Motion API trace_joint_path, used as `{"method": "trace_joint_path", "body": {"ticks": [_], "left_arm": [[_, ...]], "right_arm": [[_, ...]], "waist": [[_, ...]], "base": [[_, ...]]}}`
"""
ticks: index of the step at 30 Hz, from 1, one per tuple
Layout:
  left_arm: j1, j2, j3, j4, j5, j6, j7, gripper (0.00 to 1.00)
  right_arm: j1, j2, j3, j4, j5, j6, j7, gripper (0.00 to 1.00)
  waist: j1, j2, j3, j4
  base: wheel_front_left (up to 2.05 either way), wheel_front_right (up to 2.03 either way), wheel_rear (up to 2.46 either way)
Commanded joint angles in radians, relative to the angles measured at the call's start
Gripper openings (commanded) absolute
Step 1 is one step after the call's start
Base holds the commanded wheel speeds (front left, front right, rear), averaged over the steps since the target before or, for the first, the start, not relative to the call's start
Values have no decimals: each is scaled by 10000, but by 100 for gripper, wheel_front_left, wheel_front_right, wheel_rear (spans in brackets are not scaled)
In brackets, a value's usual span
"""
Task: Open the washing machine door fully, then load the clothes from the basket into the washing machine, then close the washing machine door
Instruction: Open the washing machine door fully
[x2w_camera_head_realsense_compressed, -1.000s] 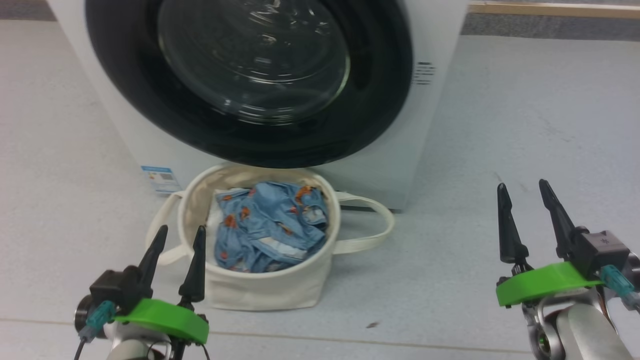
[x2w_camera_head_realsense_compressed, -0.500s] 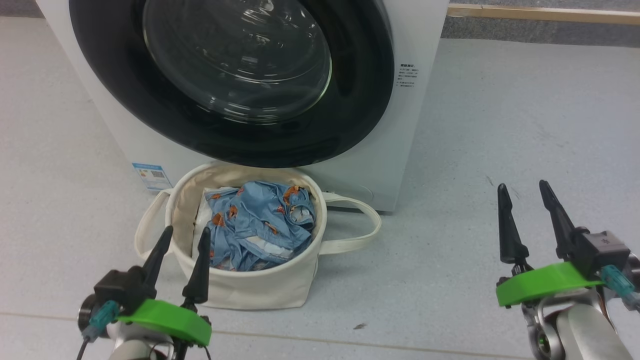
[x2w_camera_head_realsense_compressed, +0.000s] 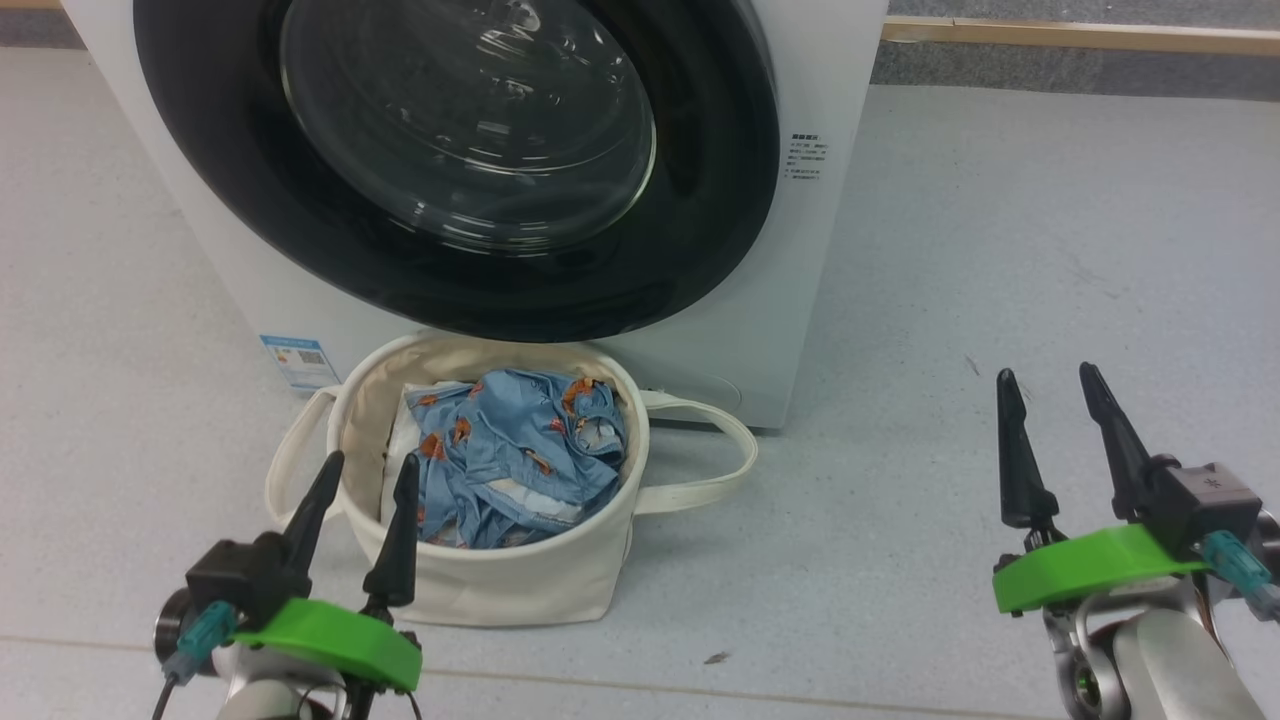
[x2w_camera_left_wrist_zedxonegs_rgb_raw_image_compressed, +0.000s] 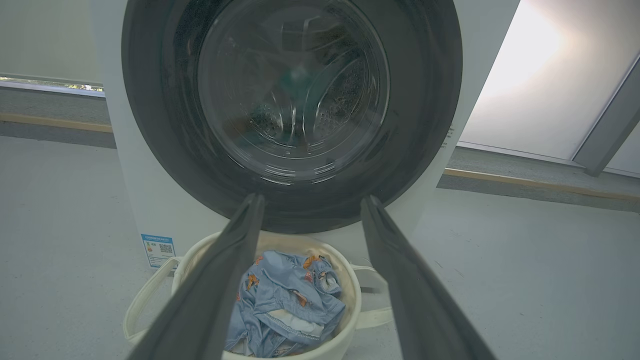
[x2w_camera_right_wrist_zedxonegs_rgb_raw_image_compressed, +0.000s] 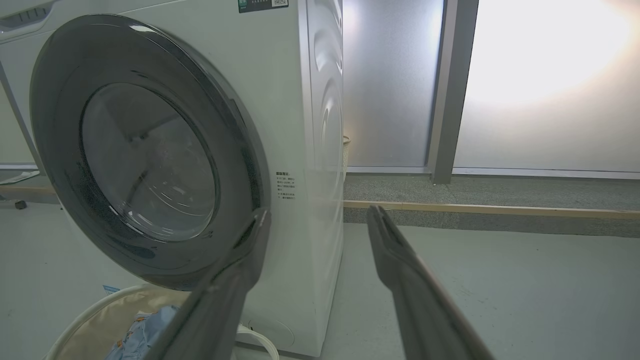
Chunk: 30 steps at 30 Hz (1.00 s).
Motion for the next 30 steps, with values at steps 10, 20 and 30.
{"method": "trace_joint_path", "body": {"ticks": [10, 20, 30], "left_arm": [[-236, 123, 403, -404, -3, -59, -122, 100], [-305, -5, 919, -563, -235, -55, -122, 100], [-531, -80, 1100, -1127, 304, 81, -122, 100]], "right_arm": [[-264, 13, 25, -271, 203, 2, -124, 100], [-378, 72, -161, -240, 442, 2, -124, 100], [-1065, 257, -1027, 194, 931, 2, -124, 100]], "waist": [[0, 0, 11, 20], [0, 0, 303, 43], [0, 0, 1417, 319]], "base": [[0, 0, 0], [0, 0, 0], [0, 0, 0]]}}
